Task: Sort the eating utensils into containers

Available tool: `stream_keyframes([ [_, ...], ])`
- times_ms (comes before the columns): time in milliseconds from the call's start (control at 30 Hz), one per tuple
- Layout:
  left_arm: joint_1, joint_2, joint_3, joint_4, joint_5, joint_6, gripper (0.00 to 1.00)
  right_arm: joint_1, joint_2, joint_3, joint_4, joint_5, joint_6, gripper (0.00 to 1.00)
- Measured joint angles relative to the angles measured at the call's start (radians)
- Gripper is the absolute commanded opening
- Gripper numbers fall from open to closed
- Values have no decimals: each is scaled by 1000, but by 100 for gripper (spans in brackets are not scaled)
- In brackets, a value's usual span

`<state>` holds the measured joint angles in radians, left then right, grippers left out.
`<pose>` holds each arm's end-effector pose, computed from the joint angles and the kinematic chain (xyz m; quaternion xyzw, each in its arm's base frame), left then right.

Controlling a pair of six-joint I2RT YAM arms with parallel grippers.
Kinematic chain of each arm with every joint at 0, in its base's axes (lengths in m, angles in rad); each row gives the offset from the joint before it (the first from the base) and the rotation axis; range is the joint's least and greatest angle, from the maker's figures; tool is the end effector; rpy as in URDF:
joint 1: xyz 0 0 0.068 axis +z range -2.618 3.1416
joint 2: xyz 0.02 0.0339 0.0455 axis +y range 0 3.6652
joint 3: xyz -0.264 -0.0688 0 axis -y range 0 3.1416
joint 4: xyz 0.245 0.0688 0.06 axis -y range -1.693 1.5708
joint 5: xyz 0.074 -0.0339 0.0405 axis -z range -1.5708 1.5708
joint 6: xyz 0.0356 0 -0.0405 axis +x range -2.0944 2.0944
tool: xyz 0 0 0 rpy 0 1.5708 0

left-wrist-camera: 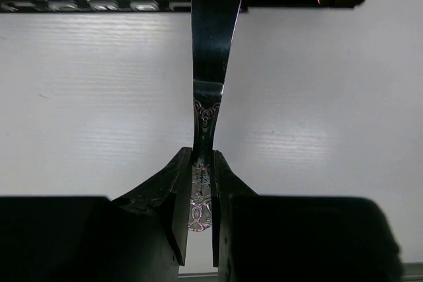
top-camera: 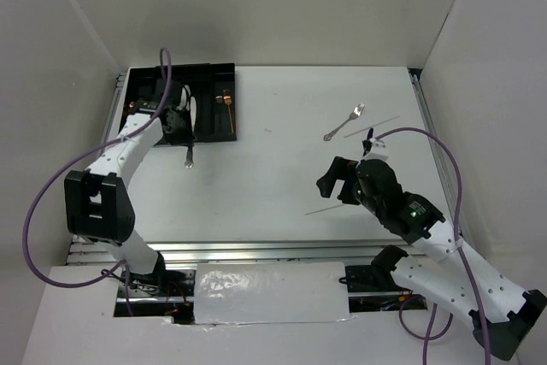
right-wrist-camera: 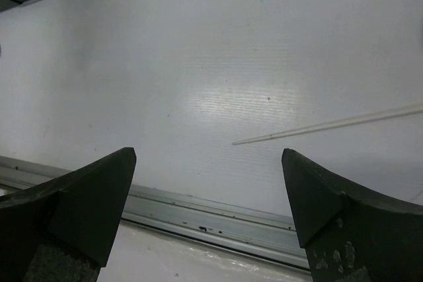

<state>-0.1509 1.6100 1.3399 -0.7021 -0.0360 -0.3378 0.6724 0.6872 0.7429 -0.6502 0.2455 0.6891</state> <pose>0.3405 -0.0505 0.2792 -0.0944 0.9507 -0.0546 0.2902 0.1205 0.0849 0.2937 0.0647 0.8760 0.2089 0.4298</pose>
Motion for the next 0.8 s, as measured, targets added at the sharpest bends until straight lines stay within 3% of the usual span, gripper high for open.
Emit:
stream_keyframes([
  [267,92,130,212,2,-3,0,0,2,39,0,7,-2,-14,100],
  [800,93,503,529,17,-45,50,0,4,154,39,13,-13,-30,100],
])
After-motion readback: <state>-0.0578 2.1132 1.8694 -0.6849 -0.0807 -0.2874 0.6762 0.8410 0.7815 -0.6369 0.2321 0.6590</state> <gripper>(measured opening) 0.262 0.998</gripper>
